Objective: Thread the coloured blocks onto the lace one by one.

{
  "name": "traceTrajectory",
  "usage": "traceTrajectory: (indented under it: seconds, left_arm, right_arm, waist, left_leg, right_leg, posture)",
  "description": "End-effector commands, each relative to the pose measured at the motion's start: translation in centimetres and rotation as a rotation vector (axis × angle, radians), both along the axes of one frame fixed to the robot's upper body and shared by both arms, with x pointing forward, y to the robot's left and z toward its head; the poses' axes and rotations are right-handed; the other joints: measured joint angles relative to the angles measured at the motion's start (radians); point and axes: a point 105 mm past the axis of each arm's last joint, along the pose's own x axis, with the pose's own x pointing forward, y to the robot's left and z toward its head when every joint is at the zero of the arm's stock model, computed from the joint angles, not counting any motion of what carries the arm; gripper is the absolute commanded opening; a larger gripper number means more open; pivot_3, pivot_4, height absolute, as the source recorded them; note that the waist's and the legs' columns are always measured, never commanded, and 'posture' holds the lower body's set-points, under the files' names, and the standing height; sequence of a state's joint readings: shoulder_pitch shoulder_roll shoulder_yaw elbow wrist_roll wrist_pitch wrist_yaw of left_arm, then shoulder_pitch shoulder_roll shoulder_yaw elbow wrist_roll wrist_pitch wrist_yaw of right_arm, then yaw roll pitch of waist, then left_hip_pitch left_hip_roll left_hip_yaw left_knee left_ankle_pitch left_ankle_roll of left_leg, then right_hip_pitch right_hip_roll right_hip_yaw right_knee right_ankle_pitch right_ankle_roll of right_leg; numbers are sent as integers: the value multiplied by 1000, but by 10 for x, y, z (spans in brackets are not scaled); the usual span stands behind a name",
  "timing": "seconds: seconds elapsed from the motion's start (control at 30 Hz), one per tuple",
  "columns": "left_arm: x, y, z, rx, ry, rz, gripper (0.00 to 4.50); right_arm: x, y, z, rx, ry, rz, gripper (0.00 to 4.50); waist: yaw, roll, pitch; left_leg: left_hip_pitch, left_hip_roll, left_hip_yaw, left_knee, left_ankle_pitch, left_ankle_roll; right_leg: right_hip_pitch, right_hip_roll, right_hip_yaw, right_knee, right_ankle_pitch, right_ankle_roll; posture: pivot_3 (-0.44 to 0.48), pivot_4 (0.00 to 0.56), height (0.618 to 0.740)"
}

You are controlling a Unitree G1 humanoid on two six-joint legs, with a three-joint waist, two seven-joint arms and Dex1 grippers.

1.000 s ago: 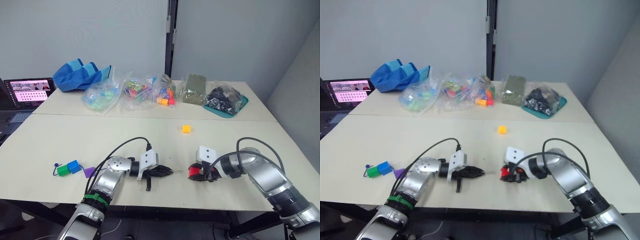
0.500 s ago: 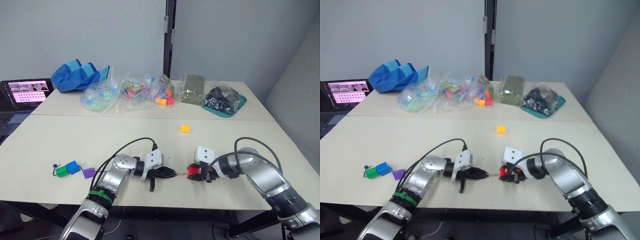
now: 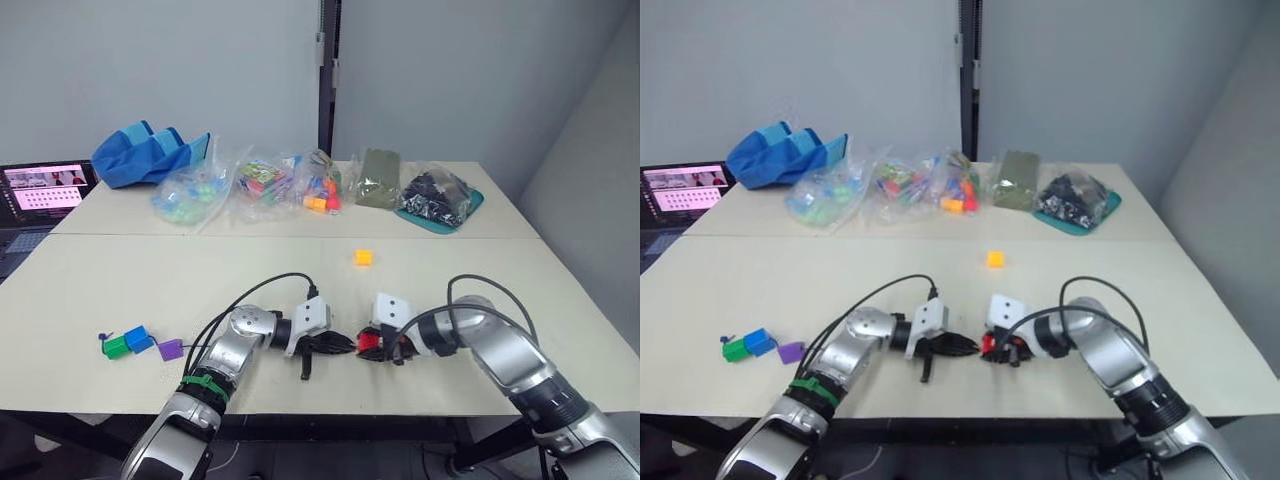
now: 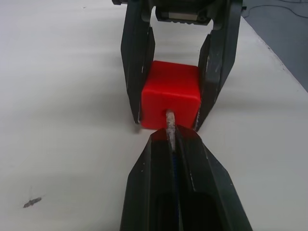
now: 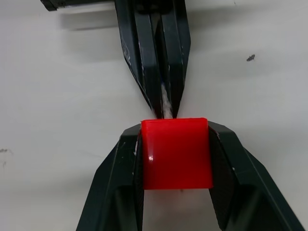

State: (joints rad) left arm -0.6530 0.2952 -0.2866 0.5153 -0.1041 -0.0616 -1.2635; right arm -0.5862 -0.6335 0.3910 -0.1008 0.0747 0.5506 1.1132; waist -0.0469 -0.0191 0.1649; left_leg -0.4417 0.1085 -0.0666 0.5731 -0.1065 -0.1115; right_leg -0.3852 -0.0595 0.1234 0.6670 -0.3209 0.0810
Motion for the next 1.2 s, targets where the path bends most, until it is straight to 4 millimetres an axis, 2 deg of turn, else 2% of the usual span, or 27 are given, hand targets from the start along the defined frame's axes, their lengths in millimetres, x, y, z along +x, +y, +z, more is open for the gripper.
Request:
traceTrajectory:
  seconds: [0.03,0.2,0.37,0.53,0.9,0.93,1.2]
  left_arm:
    - [1,4,11,-18,-18,4,335]
    - [1,19,16,3,-13,33,1946]
    - [-6,39,12,101,-32,28,3634]
    - [-8,59,-4,174,-14,80,3649]
    - [-3,43,-3,123,6,89,153]
    - [-3,40,-2,118,10,84,6]
    - [-3,22,3,73,13,61,0]
  right_arm:
    - [-3,17,-1,10,-6,65,1182]
    - [-1,17,-5,3,0,75,1182]
    - [1,14,-8,-6,4,73,1182]
    - [3,15,-9,-10,5,78,1182]
    - [4,16,-9,-7,3,72,1182]
    - [4,16,-9,-4,3,70,1182]
    - [1,21,-9,6,9,74,1182]
  waist:
    - [-5,0,0]
    - [-13,0,0]
    - [-16,0,0]
    - [-15,0,0]
    - [-17,0,-1]
    - [-17,0,-1]
    - [-15,0,-1]
  left_leg:
    - [0,0,0,0,0,0]
    - [1,0,0,0,0,0]
    - [1,0,0,0,0,0]
    - [1,0,0,0,0,0]
    - [3,0,0,0,0,0]
    - [3,0,0,0,0,0]
    - [3,0,0,0,0,0]
  right_leg:
    - [0,0,0,0,0,0]
    - [0,0,0,1,0,0]
    - [0,0,0,1,0,0]
    - [0,0,0,1,0,0]
    - [2,0,0,2,0,0]
    - [2,0,0,2,0,0]
    - [2,0,0,2,0,0]
  posture:
    - [0,150,740]
    - [0,150,740]
    - [0,150,740]
    - [0,150,740]
    - [0,150,740]
    - [0,150,740]
    - [0,150,740]
